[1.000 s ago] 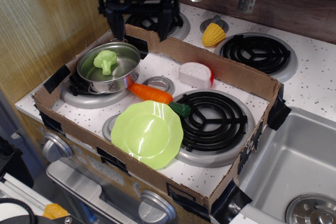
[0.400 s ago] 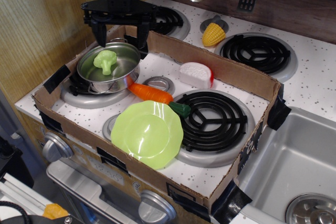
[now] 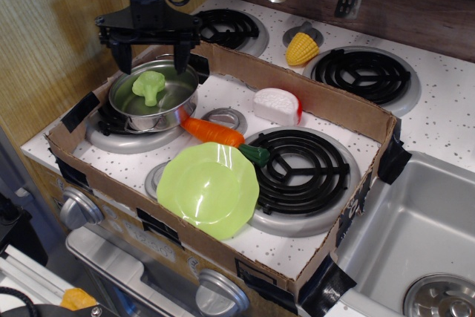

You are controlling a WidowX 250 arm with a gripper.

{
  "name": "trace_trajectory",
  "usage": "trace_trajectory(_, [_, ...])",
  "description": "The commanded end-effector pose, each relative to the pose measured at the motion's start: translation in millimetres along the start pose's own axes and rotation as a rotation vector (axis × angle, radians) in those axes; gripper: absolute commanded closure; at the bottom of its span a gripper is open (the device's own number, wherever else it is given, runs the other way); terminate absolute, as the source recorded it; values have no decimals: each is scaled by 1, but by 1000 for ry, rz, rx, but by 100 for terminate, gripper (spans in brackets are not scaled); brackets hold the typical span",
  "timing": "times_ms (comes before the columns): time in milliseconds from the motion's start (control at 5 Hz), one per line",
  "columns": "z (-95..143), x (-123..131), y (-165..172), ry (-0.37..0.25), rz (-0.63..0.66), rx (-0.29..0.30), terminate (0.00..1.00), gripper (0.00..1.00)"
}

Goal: Take broccoli out of pan

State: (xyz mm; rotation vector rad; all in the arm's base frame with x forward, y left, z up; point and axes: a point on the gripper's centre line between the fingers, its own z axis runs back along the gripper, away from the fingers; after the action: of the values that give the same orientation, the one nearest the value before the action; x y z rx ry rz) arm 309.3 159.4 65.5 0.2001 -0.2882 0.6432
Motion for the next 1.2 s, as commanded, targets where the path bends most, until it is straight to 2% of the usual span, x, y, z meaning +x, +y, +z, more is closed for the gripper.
trace_trajectory(0, [-4,5,6,4,-7,-23,0,0])
trace_trajectory(600, [-26,7,-1,-30,-29,-75,0,0])
trace_trajectory(1000, [-25,3,3,-17,-22,-61,0,0])
